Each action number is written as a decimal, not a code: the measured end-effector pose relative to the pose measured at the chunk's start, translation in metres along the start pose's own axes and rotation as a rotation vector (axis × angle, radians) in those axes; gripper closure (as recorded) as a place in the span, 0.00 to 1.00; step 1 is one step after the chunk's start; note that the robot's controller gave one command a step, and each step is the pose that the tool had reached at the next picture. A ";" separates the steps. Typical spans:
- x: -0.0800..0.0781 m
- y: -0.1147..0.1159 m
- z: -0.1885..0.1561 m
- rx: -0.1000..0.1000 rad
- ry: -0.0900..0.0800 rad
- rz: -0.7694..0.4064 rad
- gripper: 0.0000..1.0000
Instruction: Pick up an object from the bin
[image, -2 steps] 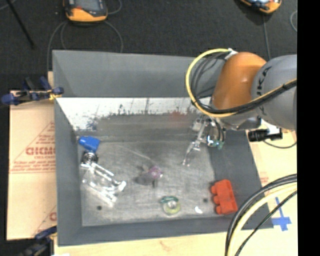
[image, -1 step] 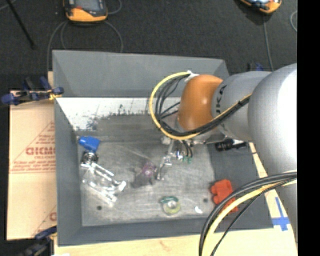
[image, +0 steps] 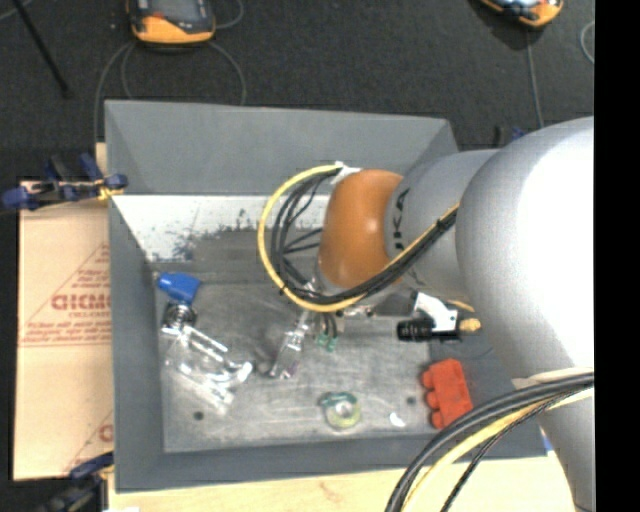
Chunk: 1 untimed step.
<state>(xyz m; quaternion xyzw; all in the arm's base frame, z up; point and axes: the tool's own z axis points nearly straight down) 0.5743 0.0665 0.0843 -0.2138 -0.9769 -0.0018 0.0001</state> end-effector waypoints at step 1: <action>0.050 -0.001 0.007 0.001 -0.015 -0.223 0.00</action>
Offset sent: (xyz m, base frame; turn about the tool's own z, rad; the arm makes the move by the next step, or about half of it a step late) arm -0.0501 0.0229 -0.0100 -0.2257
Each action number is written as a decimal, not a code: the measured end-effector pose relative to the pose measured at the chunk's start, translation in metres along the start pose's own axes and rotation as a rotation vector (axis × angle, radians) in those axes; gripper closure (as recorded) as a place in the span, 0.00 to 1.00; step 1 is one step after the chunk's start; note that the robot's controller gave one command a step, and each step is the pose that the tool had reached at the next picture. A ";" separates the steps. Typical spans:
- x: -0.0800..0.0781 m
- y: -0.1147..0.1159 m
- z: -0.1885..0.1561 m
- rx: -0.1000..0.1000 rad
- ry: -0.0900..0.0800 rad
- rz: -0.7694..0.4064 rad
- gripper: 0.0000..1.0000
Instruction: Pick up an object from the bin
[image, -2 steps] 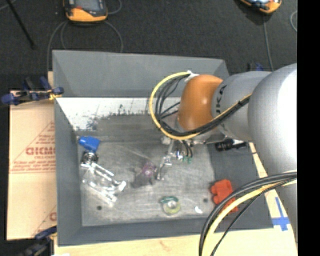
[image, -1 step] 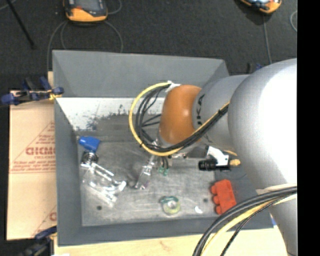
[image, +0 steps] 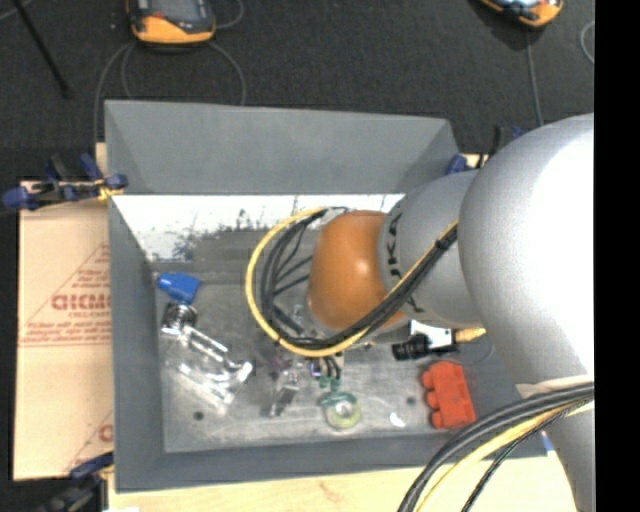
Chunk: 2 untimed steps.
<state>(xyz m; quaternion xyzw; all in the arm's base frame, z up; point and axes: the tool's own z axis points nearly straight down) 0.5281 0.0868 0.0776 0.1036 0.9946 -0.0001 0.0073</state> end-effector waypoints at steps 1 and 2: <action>0.032 0.054 0.001 -0.002 0.002 0.115 0.00; 0.065 0.056 -0.007 0.002 0.017 0.225 0.00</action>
Offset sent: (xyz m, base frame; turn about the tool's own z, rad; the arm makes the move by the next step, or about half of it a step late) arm -0.0239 0.0594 -0.0052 0.1151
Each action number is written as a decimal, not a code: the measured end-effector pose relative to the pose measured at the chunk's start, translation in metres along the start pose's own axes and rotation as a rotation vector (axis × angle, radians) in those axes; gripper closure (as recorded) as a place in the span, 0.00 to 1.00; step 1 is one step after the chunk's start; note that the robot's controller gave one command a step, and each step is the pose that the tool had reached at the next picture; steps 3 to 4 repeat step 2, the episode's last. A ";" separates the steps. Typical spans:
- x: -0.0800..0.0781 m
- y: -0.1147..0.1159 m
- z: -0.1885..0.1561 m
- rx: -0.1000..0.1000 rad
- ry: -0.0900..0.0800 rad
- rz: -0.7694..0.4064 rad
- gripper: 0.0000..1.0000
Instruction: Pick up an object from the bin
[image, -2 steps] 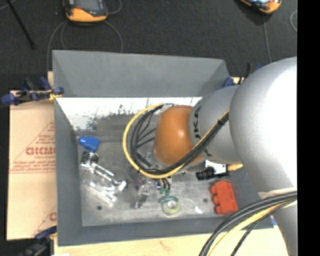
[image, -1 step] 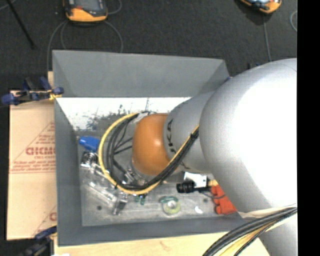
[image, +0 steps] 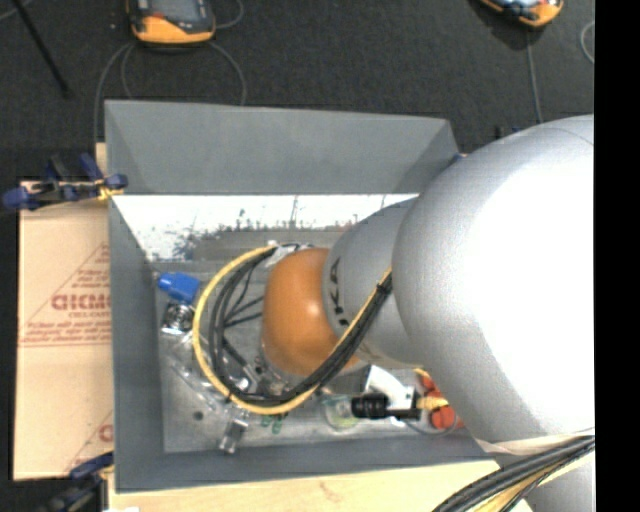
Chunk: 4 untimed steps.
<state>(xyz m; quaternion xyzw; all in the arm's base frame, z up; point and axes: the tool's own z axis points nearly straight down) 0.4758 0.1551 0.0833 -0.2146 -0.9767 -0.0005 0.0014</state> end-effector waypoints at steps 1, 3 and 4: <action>0.000 -0.001 0.000 0.001 0.000 0.001 1.00; -0.015 0.002 -0.123 -0.007 -0.011 -0.015 1.00; -0.015 0.002 -0.123 -0.007 -0.011 -0.015 1.00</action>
Offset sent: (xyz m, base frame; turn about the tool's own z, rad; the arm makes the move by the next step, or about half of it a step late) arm 0.0000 0.0000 0.0000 0.0000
